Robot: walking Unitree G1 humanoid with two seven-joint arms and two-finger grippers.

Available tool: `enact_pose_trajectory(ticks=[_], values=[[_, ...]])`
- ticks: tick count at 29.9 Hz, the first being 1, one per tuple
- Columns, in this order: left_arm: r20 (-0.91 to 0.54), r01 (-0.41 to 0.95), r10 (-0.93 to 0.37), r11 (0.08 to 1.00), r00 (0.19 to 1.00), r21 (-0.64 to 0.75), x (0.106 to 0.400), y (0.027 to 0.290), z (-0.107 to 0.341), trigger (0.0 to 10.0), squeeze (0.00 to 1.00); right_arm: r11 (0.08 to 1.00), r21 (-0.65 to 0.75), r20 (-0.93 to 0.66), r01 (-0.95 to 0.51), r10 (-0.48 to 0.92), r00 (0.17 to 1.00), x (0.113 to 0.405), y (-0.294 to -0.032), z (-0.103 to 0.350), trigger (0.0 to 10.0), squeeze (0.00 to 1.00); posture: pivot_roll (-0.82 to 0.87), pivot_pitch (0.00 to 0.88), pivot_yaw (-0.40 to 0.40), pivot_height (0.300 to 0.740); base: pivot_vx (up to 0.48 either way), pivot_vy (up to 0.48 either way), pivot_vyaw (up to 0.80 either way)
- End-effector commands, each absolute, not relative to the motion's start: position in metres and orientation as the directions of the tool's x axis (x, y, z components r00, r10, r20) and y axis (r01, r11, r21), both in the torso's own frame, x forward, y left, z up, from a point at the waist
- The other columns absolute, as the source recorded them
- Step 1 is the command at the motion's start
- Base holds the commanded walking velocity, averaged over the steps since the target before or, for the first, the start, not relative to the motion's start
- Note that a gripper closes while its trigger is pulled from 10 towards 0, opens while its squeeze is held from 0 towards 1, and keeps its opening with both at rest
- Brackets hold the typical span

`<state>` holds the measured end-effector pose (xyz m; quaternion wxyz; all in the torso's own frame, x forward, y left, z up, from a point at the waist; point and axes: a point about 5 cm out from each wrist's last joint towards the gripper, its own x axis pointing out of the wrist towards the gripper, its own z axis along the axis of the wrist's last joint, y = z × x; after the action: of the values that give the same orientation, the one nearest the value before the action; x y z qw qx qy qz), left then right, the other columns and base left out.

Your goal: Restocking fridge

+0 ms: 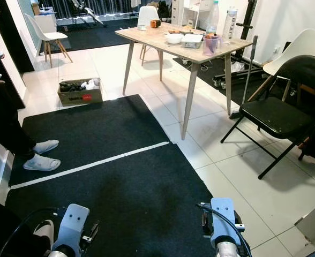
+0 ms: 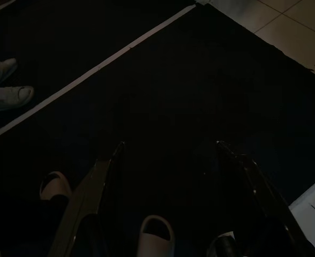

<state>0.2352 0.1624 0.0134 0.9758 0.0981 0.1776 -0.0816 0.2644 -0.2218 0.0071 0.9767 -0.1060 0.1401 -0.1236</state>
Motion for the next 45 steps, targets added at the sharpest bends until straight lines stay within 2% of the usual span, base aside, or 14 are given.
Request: enact_pose_trajectory(ticks=[1, 5, 30, 45], values=[[-0.382, 0.173, -0.109, 0.975, 0.918, 0.139, 0.2325, 0.163, 0.0092, 10.0, 0.0, 0.948, -0.235, -0.261, 0.215, -0.274, 0.926, 0.2601, -0.2222, 0.0033, 10.0, 0.0, -0.08, 0.109, 0.034, 0.74, 0.0, 0.0, 0.0], [-0.392, 0.184, -0.111, 0.971, 0.913, 0.152, 0.232, 0.1634, 0.0076, 10.0, 0.0, 0.948, -0.235, -0.262, 0.213, -0.273, 0.926, 0.2602, -0.2224, 0.0033, 10.0, 0.0, -0.08, 0.109, 0.033, 0.74, 0.0, 0.0, 0.0], [-0.391, 0.185, -0.115, 0.971, 0.913, 0.148, 0.2317, 0.1622, 0.0076, 10.0, 0.0, 0.948, -0.24, -0.261, 0.21, -0.271, 0.927, 0.2609, -0.2233, 0.0039, 10.0, 0.0, -0.08, 0.104, 0.031, 0.74, -0.382, 0.0, 0.0], [-0.392, 0.181, -0.109, 0.972, 0.913, 0.15, 0.2305, 0.1638, 0.007, 10.0, 0.0, 0.948, -0.238, -0.263, 0.21, -0.271, 0.926, 0.2603, -0.2229, 0.0032, 10.0, 0.0, -0.08, 0.107, 0.033, 0.74, 0.0, 0.0, 0.0]])
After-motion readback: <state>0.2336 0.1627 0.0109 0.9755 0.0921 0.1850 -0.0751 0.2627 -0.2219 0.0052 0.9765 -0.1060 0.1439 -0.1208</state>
